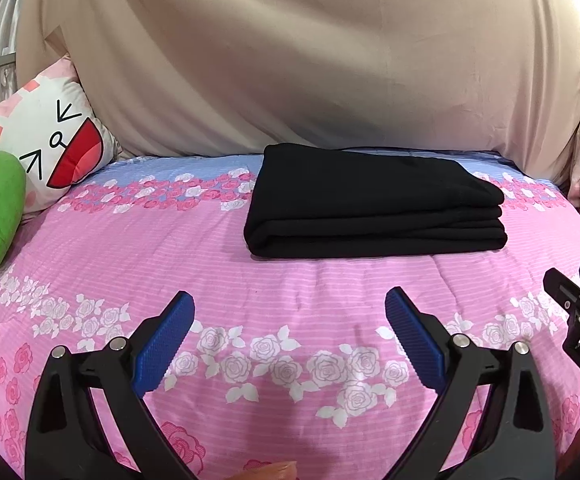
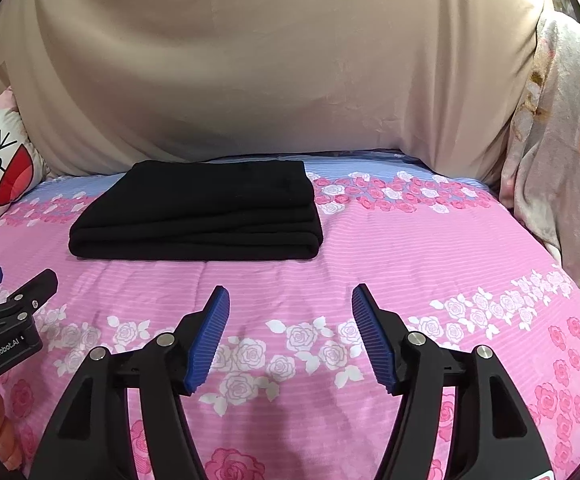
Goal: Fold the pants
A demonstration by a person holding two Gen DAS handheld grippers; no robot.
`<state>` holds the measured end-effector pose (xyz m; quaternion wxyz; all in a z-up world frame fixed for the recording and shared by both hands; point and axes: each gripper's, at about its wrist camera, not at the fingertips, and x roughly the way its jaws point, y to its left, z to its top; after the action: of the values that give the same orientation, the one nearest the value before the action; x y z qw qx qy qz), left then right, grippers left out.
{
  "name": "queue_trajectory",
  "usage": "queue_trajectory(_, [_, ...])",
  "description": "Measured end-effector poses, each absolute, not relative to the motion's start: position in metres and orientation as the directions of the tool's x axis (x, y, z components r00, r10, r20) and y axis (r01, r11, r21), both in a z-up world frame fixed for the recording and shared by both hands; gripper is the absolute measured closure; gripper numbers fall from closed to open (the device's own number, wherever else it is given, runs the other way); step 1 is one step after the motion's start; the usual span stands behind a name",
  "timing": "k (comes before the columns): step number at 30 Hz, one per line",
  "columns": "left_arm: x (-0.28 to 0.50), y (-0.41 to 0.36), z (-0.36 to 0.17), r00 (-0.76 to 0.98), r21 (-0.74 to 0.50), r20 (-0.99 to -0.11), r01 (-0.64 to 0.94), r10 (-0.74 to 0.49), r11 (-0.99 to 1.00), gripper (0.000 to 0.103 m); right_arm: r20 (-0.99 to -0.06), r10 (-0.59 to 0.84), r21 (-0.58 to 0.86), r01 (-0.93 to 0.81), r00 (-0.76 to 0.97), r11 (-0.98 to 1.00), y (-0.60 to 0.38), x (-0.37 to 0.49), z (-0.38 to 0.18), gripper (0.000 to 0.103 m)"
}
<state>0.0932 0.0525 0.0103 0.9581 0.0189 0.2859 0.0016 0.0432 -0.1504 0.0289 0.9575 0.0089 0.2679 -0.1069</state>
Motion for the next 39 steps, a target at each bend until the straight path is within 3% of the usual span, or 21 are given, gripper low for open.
queue_trajectory(7, [0.094,0.052,0.010,0.836,0.036,-0.549,0.009,0.012,0.999,0.009,-0.509,-0.220,-0.058,0.222,0.833,0.973,-0.145,0.041,0.030,0.039])
queue_trajectory(10, [0.094,0.052,0.009,0.836,0.039,-0.548,0.012,0.011,0.999,0.009,-0.501,-0.234,-0.065,0.234,0.833,0.970,-0.142,0.039,0.031,0.032])
queue_trajectory(39, [0.088,0.050,0.010,0.853,0.069,-0.523,0.041,0.001,0.997,0.010,-0.497,-0.259,-0.070,0.259,0.829,0.963,-0.142,0.038,0.031,0.026])
